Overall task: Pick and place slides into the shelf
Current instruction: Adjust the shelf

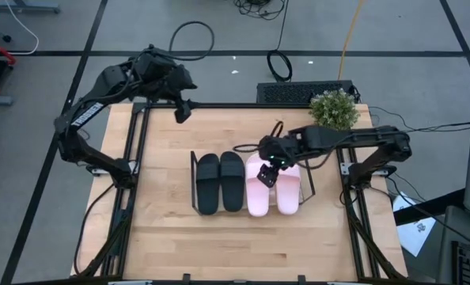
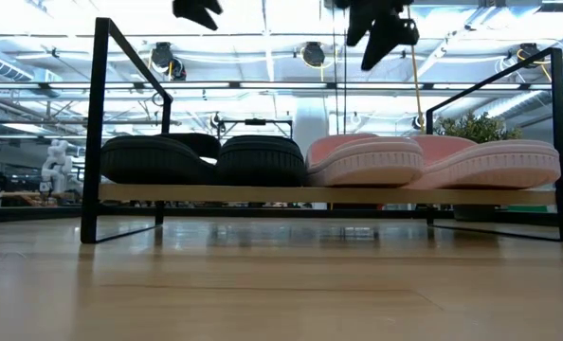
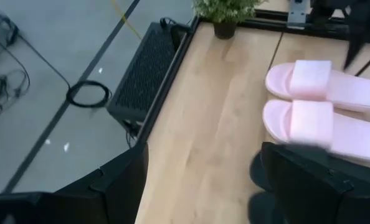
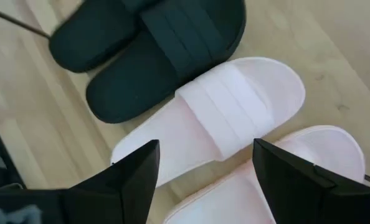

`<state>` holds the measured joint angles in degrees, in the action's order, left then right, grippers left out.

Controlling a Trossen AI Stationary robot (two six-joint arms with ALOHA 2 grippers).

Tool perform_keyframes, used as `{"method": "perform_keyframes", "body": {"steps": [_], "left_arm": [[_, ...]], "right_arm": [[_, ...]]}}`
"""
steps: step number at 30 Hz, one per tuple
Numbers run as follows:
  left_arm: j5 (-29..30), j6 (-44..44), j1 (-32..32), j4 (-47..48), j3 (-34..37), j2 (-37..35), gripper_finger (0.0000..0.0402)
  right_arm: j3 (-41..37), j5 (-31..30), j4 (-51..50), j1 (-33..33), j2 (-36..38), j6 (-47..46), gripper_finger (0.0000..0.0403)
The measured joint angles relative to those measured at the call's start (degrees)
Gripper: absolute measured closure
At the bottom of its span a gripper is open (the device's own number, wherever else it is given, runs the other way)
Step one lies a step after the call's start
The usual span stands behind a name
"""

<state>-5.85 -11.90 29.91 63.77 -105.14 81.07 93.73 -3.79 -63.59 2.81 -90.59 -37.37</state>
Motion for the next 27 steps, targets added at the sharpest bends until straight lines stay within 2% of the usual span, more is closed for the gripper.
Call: {"method": "perform_keyframes", "body": {"steps": [13, 20, 27], "left_arm": [[-0.63, 11.18, -3.12, 12.85, -0.07, -9.62, 0.0094], [-0.58, 18.93, -7.04, 15.43, -0.07, -13.28, 0.0094], [0.06, 27.66, -12.73, 15.82, -0.04, -13.61, 0.0094]], "right_arm": [[0.0, -14.12, -3.33, -0.07, 8.32, 0.56, 0.0156], [0.0, -14.65, -3.72, -0.07, 13.51, 0.55, 0.0156], [0.0, -20.45, -9.73, -0.09, 19.22, -1.49, 0.0156]]}}
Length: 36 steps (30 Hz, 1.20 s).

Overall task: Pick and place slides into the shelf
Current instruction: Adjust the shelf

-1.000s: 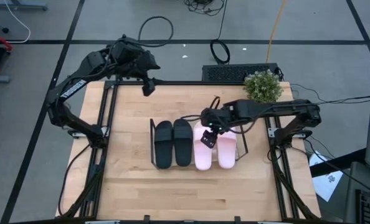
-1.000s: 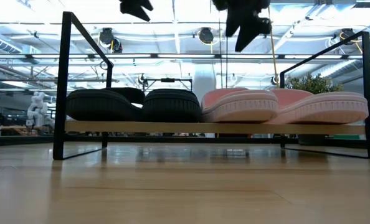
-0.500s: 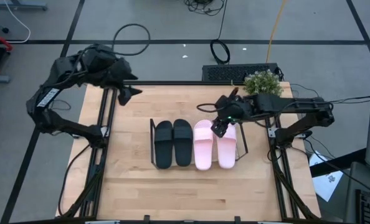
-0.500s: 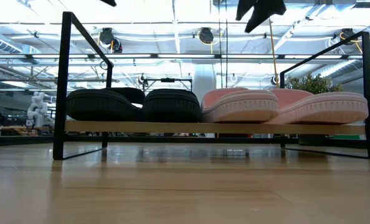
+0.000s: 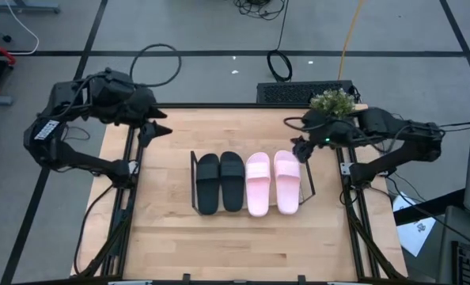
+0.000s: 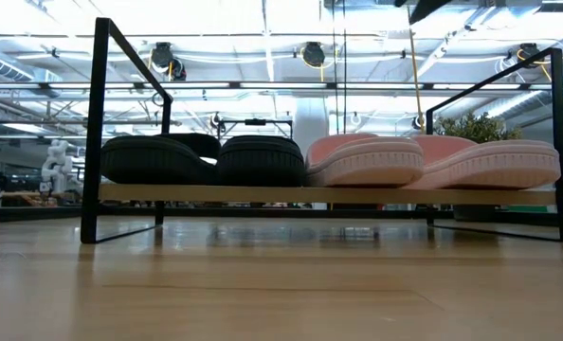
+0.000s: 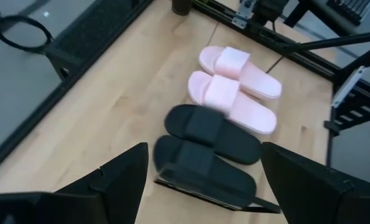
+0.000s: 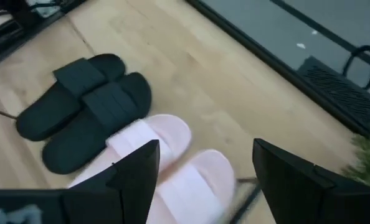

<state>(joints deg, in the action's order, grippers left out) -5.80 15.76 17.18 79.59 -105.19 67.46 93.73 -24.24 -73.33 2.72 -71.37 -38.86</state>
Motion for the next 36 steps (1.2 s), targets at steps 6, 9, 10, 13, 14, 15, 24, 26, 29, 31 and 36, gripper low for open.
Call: {"method": "perform_keyframes", "body": {"steps": [6, 9, 10, 13, 14, 15, 24, 26, 29, 31, 36], "left_arm": [[4.33, 5.88, -6.31, -0.02, 0.02, 2.09, 0.0094], [6.46, 8.64, -9.39, 0.25, 0.02, 3.3, 0.0094], [7.14, 9.24, -10.36, 0.36, 0.02, 3.71, 0.0094], [9.18, 11.45, -12.97, 0.35, 0.04, 4.75, 0.0094], [10.17, 12.05, -13.7, 0.35, 0.04, 5.12, 0.0094], [11.21, 12.81, -14.4, 0.35, 0.04, 5.42, 0.0094], [13.88, 19.85, -20.34, -2.63, 0.04, 10.51, 0.0094], [13.87, 19.62, -21.48, -4.82, 0.07, 12.33, 0.0094], [13.75, 18.87, -22.69, -7.19, 0.07, 15.17, 0.0094], [13.33, 19.18, -23.09, -6.9, 0.07, 17.19, 0.0094], [13.3, 20.69, -23.63, -4.9, 0.09, 20.55, 0.0094]], "right_arm": [[0.0, -1.24, -6.71, 0.02, 3.07, -4.45, 0.0156], [0.01, -0.76, -13.47, 0.0, 3.3, -8.16, 0.0156], [0.0, 0.41, -15.86, 0.0, 3.3, -9.5, 0.0156], [-1.87, 5.62, -15.87, 0.02, 4.08, -11.21, 0.0156], [-2.87, 7.29, -15.62, 0.02, 4.49, -11.28, 0.0156], [-3.78, 8.55, -15.76, 0.02, 4.63, -11.7, 0.0156], [-17.73, 11.02, -15.23, 0.02, 8.95, -16.5, 0.0156], [-20.0, 11.04, -14.44, 0.02, 9.78, -17.25, 0.0156], [-22.88, 11.03, -13.06, 0.02, 10.78, -17.1, 0.0156], [-24.33, 11.05, -11.82, 0.02, 11.46, -16.23, 0.0156], [-26.48, 12.18, -10.73, 0.02, 12.43, -14.83, 0.0156]]}}
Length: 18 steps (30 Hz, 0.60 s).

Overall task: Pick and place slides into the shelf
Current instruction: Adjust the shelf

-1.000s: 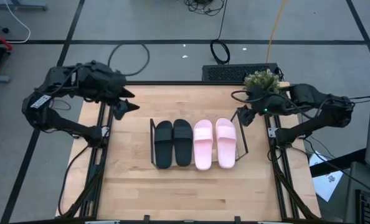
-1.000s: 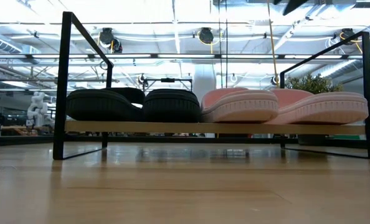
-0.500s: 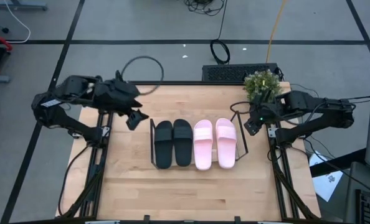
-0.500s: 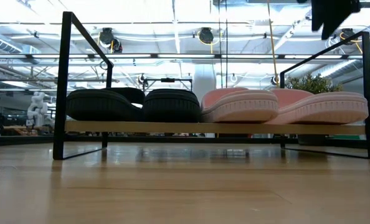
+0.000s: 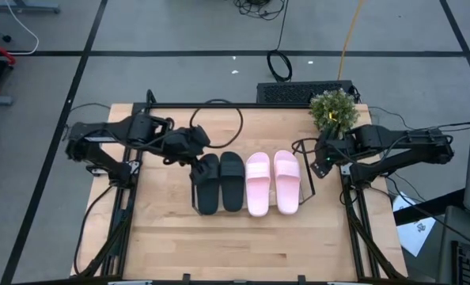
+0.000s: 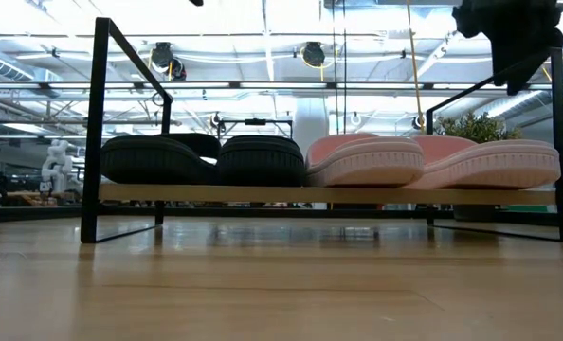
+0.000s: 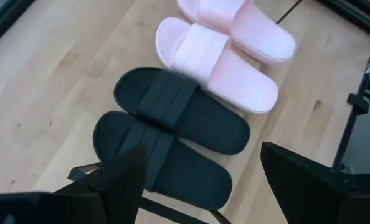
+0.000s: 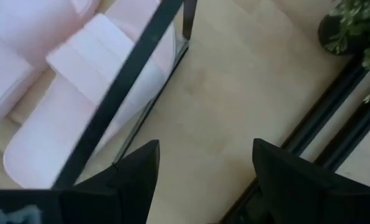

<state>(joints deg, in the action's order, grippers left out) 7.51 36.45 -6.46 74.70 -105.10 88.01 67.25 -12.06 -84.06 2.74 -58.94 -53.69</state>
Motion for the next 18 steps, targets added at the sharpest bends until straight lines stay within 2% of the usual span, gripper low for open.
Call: {"method": "perform_keyframes", "body": {"steps": [11, 18], "left_arm": [[3.34, 1.35, 0.04, 0.04, -0.02, -1.13, 0.0094], [5.78, 1.35, 0.04, 0.05, -0.02, -2.39, 0.0094]], "right_arm": [[-0.31, 6.07, 4.16, -0.02, 0.01, 3.62, 0.0156], [-0.31, 6.26, 4.03, -0.02, -0.08, 3.63, 0.0156]]}}
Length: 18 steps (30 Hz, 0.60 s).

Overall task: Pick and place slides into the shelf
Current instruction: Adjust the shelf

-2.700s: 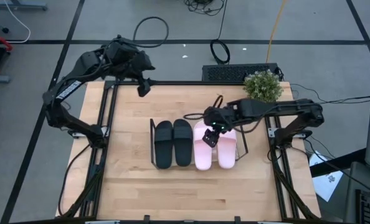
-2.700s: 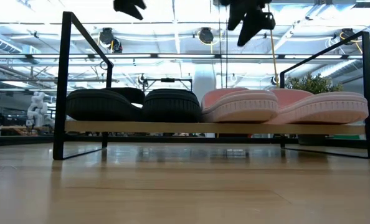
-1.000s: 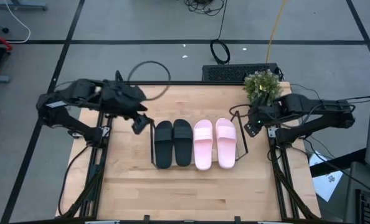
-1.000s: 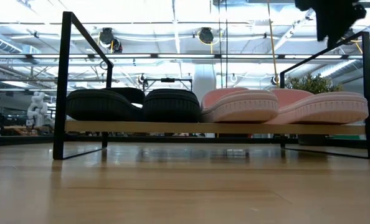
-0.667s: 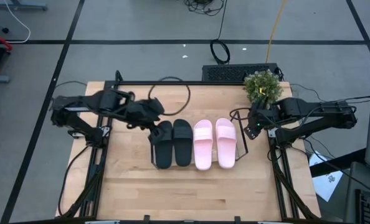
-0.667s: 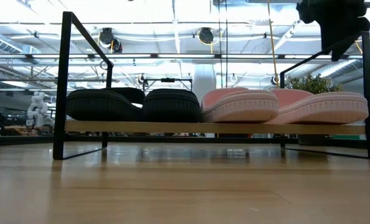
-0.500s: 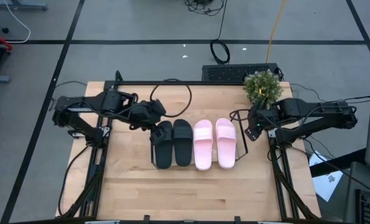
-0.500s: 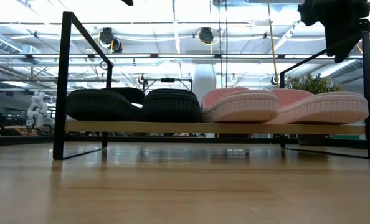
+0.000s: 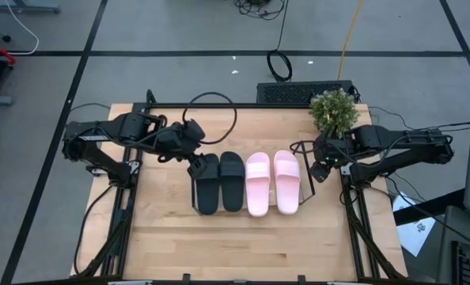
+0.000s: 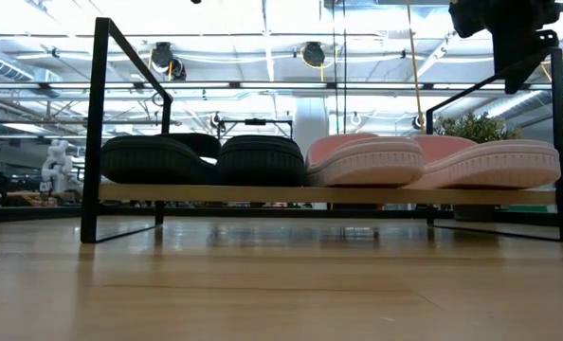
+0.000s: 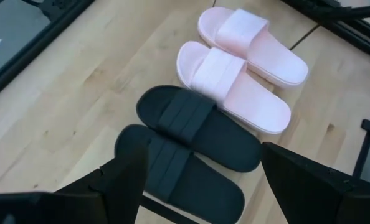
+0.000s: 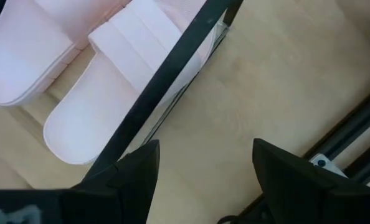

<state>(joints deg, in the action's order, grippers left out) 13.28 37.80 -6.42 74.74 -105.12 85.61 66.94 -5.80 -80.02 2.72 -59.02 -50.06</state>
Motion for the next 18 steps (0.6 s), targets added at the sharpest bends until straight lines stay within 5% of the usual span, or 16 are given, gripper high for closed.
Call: {"method": "perform_keyframes", "body": {"steps": [18], "left_arm": [[0.39, -2.64, 0.0, 0.04, 0.0, -0.25, 0.0094]], "right_arm": [[0.0, 5.43, 1.08, 0.04, -4.27, 0.8, 0.0156]]}}
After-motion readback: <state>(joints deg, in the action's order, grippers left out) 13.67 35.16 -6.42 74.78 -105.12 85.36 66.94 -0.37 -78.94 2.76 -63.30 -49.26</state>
